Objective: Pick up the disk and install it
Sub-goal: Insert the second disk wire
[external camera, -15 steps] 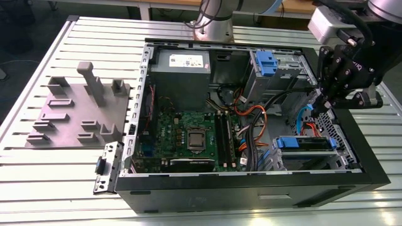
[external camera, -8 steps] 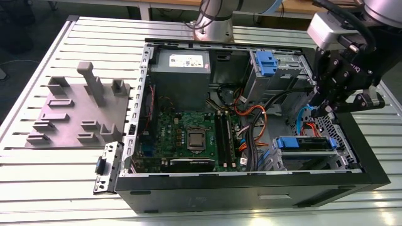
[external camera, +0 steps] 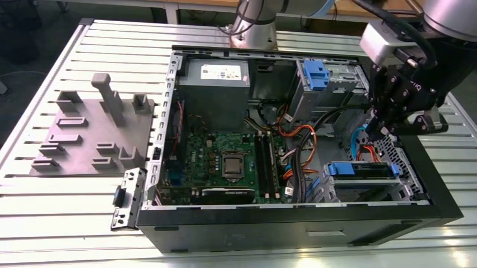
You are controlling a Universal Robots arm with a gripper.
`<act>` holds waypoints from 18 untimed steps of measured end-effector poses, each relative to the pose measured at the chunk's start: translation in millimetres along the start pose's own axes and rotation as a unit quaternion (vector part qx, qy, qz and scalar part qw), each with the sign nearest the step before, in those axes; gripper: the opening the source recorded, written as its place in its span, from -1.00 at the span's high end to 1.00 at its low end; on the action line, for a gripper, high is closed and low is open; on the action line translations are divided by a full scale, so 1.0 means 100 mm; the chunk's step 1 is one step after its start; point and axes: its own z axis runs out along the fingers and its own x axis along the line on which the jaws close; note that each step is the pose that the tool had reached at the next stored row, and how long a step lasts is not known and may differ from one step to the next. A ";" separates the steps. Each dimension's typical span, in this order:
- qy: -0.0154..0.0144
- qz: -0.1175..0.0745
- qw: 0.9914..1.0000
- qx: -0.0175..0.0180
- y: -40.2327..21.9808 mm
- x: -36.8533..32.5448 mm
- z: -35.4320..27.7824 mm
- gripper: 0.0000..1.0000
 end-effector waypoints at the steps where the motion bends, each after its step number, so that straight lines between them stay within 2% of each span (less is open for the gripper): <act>1: 0.003 0.000 1.000 0.000 0.000 0.000 0.003 0.55; 2: 0.006 0.000 1.000 0.000 0.001 0.000 0.007 0.67; 3: 0.008 0.000 1.000 0.000 0.001 0.000 0.012 0.68; 5: 0.008 0.000 1.000 0.000 0.002 -0.001 0.029 0.68; 7: 0.008 0.004 1.000 0.002 0.006 -0.001 0.054 0.68; 9: 0.009 0.019 1.000 0.002 0.006 -0.002 0.071 0.68; 12: 0.010 0.046 0.999 0.001 0.007 -0.003 0.096 0.68; 14: 0.010 0.050 0.999 0.000 0.024 0.002 0.111 0.68; 18: 0.010 0.051 0.999 0.000 0.055 0.100 0.145 0.68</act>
